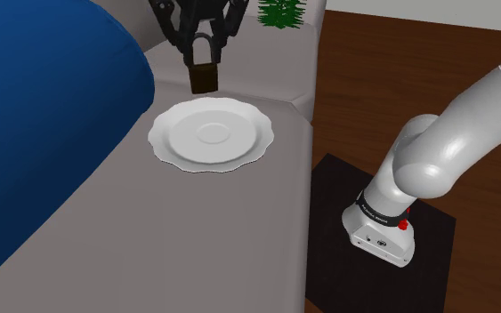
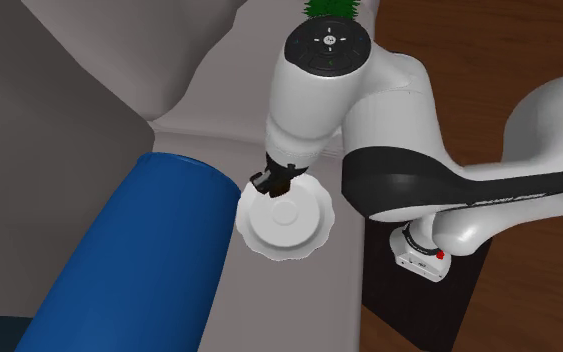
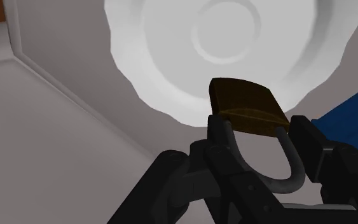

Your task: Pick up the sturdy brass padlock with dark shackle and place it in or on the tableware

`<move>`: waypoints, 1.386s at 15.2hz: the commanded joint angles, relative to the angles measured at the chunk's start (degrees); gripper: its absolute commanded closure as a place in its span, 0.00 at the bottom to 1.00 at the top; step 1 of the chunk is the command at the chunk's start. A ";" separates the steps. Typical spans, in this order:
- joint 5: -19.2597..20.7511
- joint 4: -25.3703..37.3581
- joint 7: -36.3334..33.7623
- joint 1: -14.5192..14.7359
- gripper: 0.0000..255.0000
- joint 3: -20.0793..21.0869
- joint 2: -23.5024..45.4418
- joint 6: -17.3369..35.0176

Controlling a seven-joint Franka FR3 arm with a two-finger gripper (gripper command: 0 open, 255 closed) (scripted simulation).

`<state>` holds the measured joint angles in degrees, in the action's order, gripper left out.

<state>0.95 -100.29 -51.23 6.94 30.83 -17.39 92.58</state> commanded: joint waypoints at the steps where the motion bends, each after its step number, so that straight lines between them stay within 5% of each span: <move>1: -1.06 -2.87 -0.54 0.64 1.00 0.05 -2.19 0.86; 15: -2.31 -16.01 -0.99 1.55 1.00 0.20 -4.75 11.65; 21: -2.31 -16.01 -0.99 1.55 1.00 0.20 -4.75 11.65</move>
<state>-1.36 -116.28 -52.23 8.49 31.03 -22.12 104.21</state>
